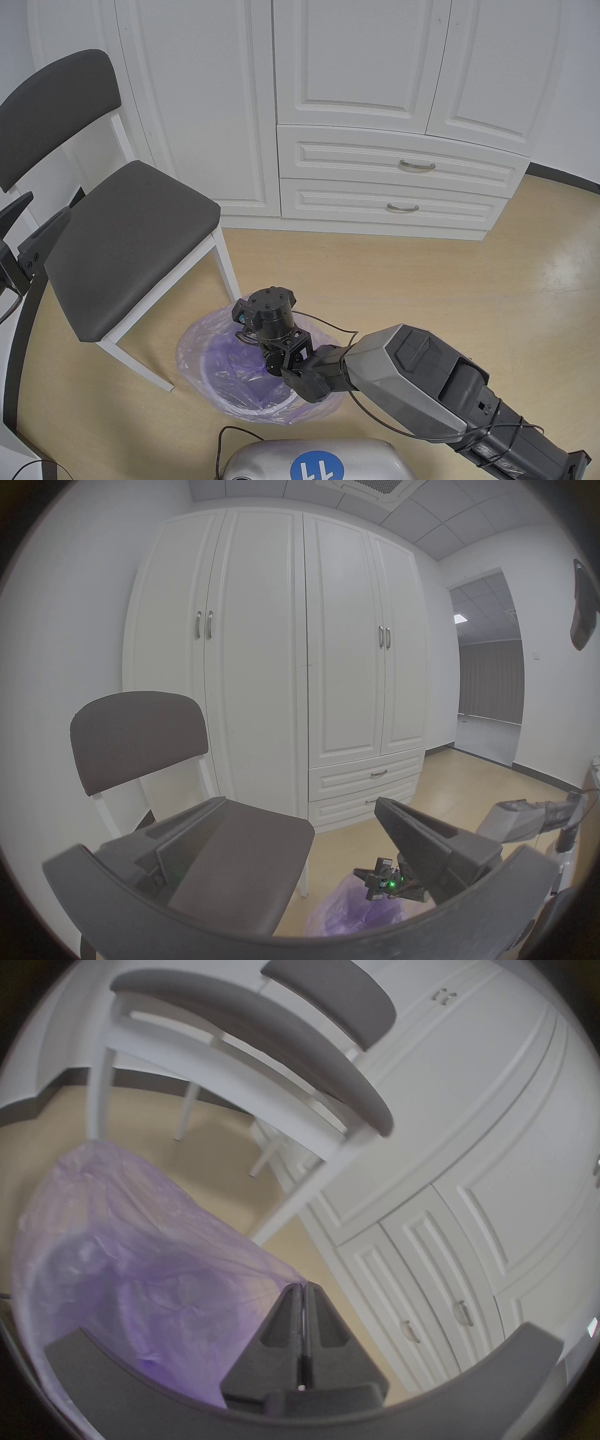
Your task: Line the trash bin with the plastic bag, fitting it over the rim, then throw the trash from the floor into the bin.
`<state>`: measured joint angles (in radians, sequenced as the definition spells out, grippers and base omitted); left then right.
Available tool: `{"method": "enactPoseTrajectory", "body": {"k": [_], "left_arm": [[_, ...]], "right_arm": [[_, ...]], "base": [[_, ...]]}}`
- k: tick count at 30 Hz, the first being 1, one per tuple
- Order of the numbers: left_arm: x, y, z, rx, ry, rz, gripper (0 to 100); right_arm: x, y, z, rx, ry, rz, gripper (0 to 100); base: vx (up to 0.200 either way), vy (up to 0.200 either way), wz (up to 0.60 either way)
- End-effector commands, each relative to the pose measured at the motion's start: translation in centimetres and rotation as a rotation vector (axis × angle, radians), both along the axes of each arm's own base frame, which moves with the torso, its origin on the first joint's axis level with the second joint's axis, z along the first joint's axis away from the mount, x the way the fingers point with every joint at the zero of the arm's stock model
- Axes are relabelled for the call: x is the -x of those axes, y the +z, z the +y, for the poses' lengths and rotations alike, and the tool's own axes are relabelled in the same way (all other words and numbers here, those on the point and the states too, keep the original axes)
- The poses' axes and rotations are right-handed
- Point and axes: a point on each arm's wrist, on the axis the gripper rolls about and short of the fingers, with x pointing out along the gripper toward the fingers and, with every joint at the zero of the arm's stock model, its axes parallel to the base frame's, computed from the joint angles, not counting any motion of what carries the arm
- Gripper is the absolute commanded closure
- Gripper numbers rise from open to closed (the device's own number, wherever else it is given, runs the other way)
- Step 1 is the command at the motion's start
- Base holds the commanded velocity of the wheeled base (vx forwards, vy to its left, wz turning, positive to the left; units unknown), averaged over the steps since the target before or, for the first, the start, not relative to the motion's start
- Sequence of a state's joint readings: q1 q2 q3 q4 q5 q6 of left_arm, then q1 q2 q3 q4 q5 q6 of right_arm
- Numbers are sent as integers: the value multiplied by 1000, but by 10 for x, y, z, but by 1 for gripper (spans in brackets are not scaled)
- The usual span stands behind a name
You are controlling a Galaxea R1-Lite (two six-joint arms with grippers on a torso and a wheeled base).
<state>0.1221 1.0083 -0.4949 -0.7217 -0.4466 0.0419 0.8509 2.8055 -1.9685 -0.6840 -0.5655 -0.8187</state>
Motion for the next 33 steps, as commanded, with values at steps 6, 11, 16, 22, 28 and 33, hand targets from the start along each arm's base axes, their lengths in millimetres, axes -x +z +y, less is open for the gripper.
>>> {"method": "enactPoseTrajectory", "body": {"k": [6, 11, 16, 22, 28, 33], "left_arm": [[-1, -1, 0, -4, 0, 4, 0], [0, -2, 0, -6, -1, 5, 0], [0, -3, -1, -7, -8, 6, 0], [-1, -5, -2, -24, -8, 9, 0], [1, -11, -6, -56, -39, 11, 0], [9, -16, -16, -58, -110, -7, 0]], "right_arm": [[-20, -36, -17, -69, -96, -207, 100], [-15, -35, -15, -117, -91, -243, 100], [-10, -36, -9, -134, -76, -238, 100], [10, -26, 9, -178, -32, -245, 0], [44, 7, 37, -239, 41, -271, 0], [74, 66, 52, -350, 88, -318, 0]], "base": [[0, 0, 0], [0, 0, 0], [0, 0, 0], [0, 0, 0], [0, 0, 0], [0, 0, 0]]}}
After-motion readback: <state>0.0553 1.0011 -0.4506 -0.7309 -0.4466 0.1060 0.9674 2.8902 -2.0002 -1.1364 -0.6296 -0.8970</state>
